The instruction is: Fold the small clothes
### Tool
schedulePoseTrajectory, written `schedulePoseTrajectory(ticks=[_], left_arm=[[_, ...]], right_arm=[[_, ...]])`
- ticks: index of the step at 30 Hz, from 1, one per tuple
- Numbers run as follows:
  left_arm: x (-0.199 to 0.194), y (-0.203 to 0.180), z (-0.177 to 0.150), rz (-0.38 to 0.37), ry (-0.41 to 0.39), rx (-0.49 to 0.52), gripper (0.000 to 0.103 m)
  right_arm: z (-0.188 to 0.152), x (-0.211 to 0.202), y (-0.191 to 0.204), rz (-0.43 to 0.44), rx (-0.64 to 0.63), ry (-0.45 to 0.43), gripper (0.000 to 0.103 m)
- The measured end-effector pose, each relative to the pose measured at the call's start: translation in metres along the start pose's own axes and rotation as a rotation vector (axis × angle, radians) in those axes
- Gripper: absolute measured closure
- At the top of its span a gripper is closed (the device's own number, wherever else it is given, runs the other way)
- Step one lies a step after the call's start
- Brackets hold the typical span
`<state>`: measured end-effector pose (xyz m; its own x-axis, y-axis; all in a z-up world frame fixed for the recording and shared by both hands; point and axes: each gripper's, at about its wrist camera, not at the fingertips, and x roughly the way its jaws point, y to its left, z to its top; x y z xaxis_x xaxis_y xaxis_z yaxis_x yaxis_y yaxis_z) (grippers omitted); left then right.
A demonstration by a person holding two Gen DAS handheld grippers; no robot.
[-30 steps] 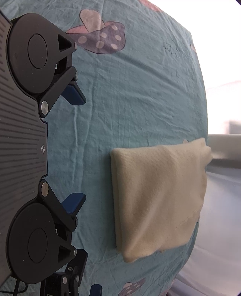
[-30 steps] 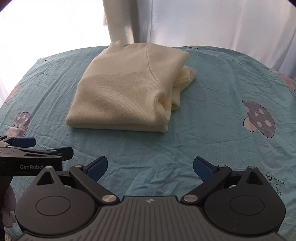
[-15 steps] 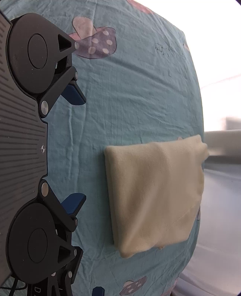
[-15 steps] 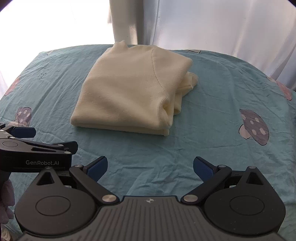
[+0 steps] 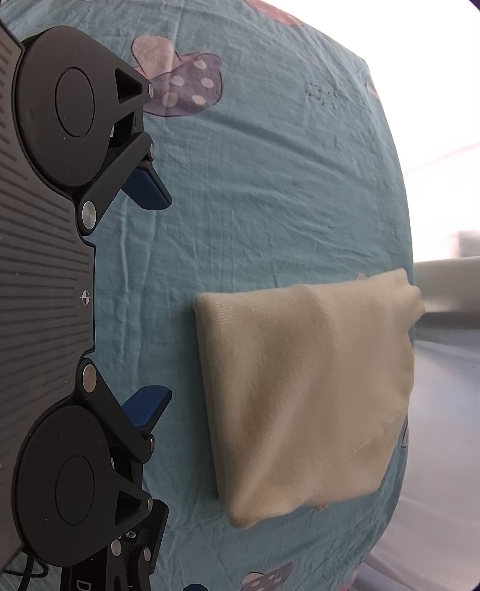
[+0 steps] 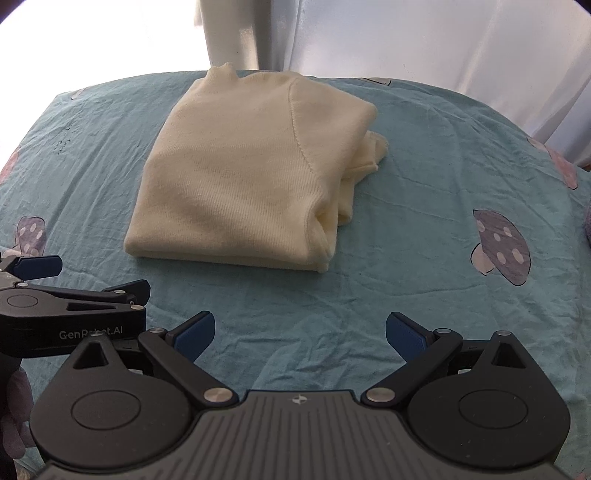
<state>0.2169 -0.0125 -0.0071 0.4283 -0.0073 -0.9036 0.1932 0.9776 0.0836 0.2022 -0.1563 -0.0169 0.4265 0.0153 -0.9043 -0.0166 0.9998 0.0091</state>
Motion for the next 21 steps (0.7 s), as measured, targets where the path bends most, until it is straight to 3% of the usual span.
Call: schedulePoseTrajectory(ticks=[21], left_arm=[[0.0002, -0.0027, 0.0020, 0.002, 0.000, 0.019, 0.000]], right_arm=[[0.0023, -0.0009, 0.0007, -0.035, -0.006, -0.017, 0.004]])
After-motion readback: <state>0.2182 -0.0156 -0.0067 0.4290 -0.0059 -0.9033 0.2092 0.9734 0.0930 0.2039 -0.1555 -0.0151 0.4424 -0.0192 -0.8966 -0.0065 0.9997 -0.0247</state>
